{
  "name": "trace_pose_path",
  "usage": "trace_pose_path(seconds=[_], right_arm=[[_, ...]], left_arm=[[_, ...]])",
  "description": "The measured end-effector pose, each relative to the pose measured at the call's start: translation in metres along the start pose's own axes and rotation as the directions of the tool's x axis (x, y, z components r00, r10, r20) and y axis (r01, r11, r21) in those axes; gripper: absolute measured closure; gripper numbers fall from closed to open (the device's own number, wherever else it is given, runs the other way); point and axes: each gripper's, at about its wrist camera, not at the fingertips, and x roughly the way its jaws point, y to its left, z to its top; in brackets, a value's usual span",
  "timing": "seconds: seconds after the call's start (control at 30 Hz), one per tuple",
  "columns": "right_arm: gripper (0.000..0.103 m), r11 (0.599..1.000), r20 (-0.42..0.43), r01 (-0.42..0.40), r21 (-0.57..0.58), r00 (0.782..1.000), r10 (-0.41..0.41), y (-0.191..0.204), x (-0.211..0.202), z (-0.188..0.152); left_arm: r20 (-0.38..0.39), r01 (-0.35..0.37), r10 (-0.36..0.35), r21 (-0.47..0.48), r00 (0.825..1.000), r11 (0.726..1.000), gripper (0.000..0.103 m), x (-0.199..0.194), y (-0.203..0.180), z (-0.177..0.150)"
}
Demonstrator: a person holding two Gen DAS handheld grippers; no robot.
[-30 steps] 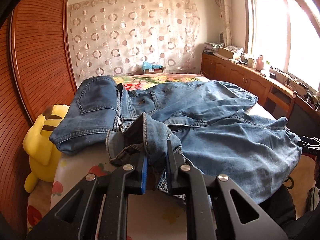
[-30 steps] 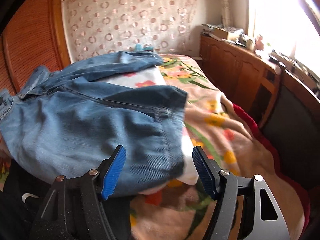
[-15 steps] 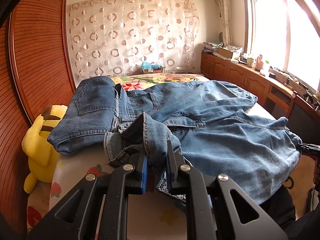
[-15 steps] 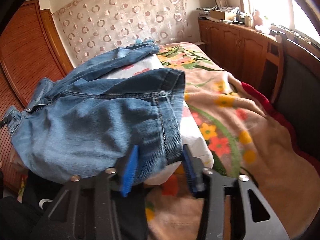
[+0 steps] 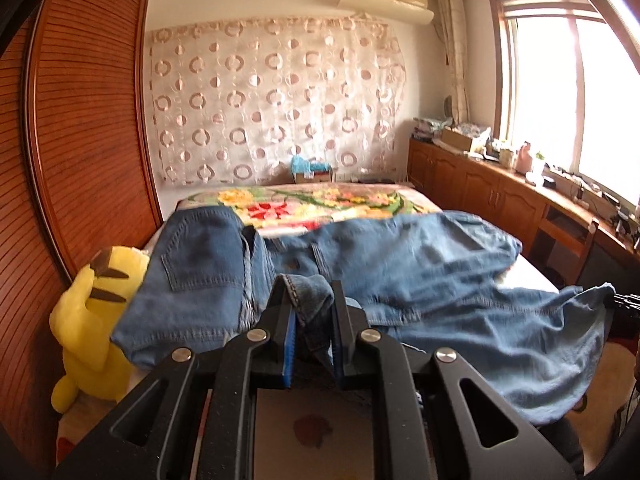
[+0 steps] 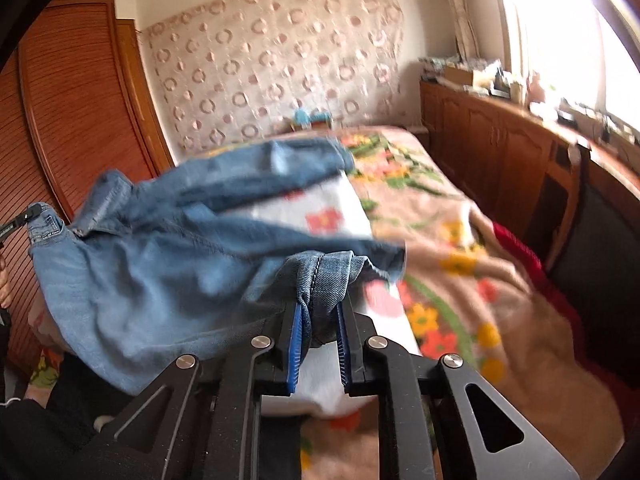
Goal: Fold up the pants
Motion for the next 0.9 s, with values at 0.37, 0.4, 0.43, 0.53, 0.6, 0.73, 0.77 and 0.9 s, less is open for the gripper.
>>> trace_pose_path(seconds=[0.37, 0.4, 0.43, 0.53, 0.6, 0.73, 0.77, 0.9], right_arm=[[0.089, 0.994, 0.15, 0.033, -0.108, 0.989, -0.016, 0.01, 0.003, 0.057], [0.089, 0.992, 0.163, 0.038, -0.12, 0.986, -0.018, 0.012, 0.005, 0.065], [0.089, 0.991, 0.174, 0.042, -0.131, 0.985, -0.019, 0.02, 0.007, 0.066], [0.089, 0.988, 0.194, 0.049, -0.149, 0.981, -0.02, 0.027, 0.022, 0.079], [0.089, 0.985, 0.199, 0.059, -0.161, 0.98, -0.026, 0.032, 0.04, 0.082], [0.089, 0.983, 0.19, 0.073, -0.168, 0.981, -0.041, 0.033, 0.079, 0.086], [0.089, 0.983, 0.185, 0.078, -0.167, 0.982, -0.046, 0.033, 0.085, 0.087], [0.089, 0.984, 0.169, 0.088, -0.157, 0.984, -0.061, 0.036, 0.106, 0.096]], left_arm=[[0.057, -0.018, 0.021, -0.052, 0.998, 0.998, 0.088, 0.003, 0.026, 0.033], [0.061, -0.021, 0.024, -0.053, 0.998, 0.998, 0.088, 0.005, 0.028, 0.037], [0.064, -0.027, 0.03, -0.051, 0.997, 0.998, 0.088, 0.009, 0.03, 0.043], [0.066, -0.041, 0.043, -0.041, 0.997, 0.998, 0.088, 0.022, 0.034, 0.055], [0.065, -0.052, 0.054, -0.033, 0.996, 0.998, 0.088, 0.03, 0.036, 0.059], [0.049, -0.072, 0.073, -0.027, 0.996, 0.997, 0.088, 0.055, 0.044, 0.064], [0.044, -0.074, 0.075, -0.03, 0.996, 0.997, 0.088, 0.06, 0.047, 0.064], [0.026, -0.074, 0.076, -0.046, 0.997, 0.996, 0.088, 0.081, 0.056, 0.068]])
